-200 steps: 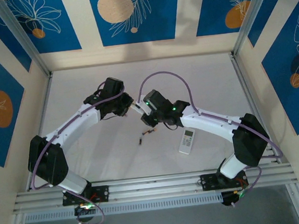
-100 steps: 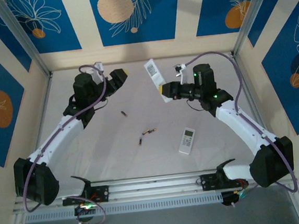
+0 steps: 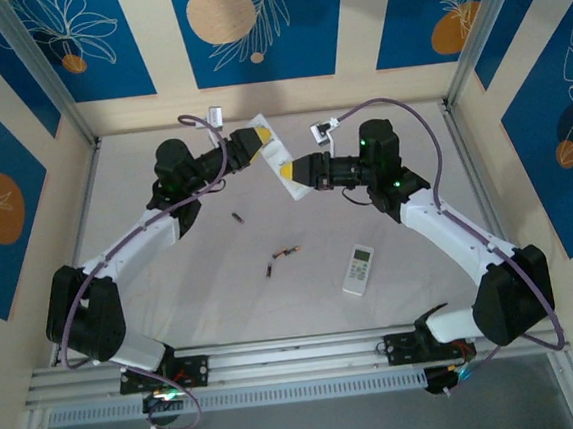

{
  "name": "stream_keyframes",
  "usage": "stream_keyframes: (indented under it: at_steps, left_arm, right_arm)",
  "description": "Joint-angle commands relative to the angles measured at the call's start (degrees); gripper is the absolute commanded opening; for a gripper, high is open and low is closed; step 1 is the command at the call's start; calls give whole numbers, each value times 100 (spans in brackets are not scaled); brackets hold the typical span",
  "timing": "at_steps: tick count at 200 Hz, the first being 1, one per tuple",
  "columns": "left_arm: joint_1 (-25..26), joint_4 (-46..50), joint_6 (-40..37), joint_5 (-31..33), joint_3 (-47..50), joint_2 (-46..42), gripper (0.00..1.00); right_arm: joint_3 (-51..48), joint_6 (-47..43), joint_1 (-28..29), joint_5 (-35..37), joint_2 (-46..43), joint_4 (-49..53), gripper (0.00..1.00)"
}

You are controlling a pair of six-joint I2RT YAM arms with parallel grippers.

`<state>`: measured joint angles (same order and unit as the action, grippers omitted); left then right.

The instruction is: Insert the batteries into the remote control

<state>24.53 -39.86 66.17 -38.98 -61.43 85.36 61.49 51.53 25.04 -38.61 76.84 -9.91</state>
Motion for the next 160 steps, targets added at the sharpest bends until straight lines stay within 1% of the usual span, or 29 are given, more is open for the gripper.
stream_keyframes:
  at_steps: [1, 20, 35, 46, 55, 65, 75, 79, 95, 100, 112, 126, 143, 160]
  left_arm:
    - [43, -815, 304, -224, -158, 22, 47]
    - [51, -1065, 453, -257, -106, 70, 26]
    - [57, -1289, 570, -319, -69, 116, 15]
    - [59, -1379, 527, -329, -33, 105, 7]
    - [52, -1347, 317, -331, 2, 58, 0]
    - [52, -1170, -81, -300, 53, -56, 0]
    - [60, -656, -665, -146, 85, -236, 0]
    - [59, -386, -949, -25, 98, -324, 0]
    - [118, 554, -2099, 522, 132, -664, 0]
    - [174, 773, -2376, 690, 135, -756, 0]
    - [309, 1109, -3018, 1071, 141, -913, 0]
    - [479, 1190, -3567, 1371, 175, -1010, 0]
    - [626, 1162, -3733, 1591, 168, -1001, 0]
    - [718, 1143, -3735, 1685, 153, -936, 0]
  right_arm:
    - [178, 156, 43, -357, -8, -318, 21]
    - [218, 132, 71, -374, 49, -244, 22]
    - [222, 142, 54, -262, 83, -126, 24]
    - [238, 77, 22, -108, 92, 54, 29]
    - [272, -55, -3, 151, 62, 392, 37]
    - [286, -186, -56, 546, -34, 864, 52]
    - [192, -157, -137, 937, -206, 1171, 64]
    - [127, -104, -161, 1127, -295, 1249, 69]
    - [-227, 198, -142, 1863, -762, 1397, 94]
    - [-362, 335, -110, 2118, -900, 1447, 100]
    - [-704, 776, -31, 2652, -1236, 1482, 99]
    - [-1097, 1335, 39, 2871, -1467, 1271, 99]
    - [-1421, 1797, 179, 2823, -1519, 752, 99]
    - [-1471, 1961, 317, 2673, -1409, 287, 99]
